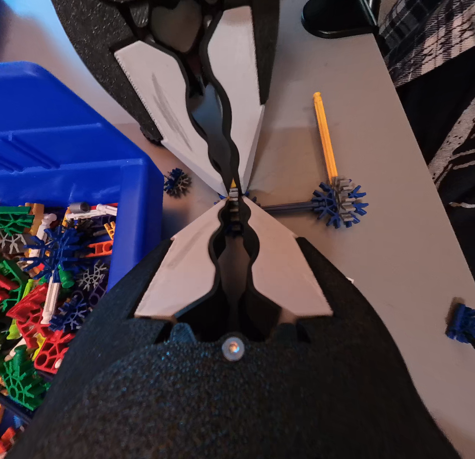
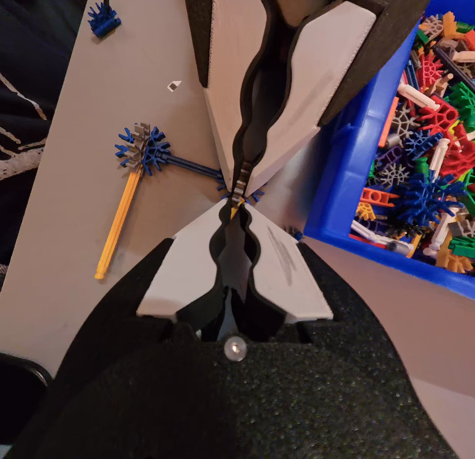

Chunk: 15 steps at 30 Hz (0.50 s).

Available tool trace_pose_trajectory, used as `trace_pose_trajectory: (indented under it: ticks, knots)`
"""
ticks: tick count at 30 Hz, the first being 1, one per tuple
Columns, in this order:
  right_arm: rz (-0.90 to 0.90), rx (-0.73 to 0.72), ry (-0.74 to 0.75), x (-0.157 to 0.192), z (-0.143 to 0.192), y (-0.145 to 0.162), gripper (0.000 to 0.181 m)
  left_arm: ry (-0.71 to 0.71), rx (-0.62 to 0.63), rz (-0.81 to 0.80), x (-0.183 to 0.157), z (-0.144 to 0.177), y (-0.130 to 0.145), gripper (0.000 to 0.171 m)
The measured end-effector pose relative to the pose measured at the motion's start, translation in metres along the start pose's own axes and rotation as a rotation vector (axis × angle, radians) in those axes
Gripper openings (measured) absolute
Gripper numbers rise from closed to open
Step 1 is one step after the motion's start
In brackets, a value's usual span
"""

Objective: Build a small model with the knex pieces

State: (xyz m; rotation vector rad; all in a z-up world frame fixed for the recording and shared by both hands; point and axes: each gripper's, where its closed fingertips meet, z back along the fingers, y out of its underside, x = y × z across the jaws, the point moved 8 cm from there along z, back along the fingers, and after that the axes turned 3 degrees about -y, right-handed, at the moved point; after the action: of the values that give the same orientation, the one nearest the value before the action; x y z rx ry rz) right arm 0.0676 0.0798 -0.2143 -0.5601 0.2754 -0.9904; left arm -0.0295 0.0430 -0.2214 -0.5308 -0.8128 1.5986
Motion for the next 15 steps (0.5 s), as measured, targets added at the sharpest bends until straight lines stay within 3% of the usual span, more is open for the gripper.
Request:
trace_pose_trajectory:
  ticks: [1, 11, 15]
  knots:
    - [-0.002, -0.011, -0.014, -0.0011, 0.0000, 0.0006, 0.001, 0.003, 0.001, 0.002, 0.0002, 0.0000, -0.0001, 0.004]
    - [0.044, 0.009, -0.097, -0.0035, -0.0008, -0.0024, 0.002, 0.028, -0.001, -0.005, -0.0018, 0.0003, -0.0001, 0.004]
    - [0.057, 0.037, -0.065, 0.0000, -0.0007, -0.0030, 0.004, 0.023, -0.003, -0.012, -0.0026, 0.0003, 0.0002, 0.004]
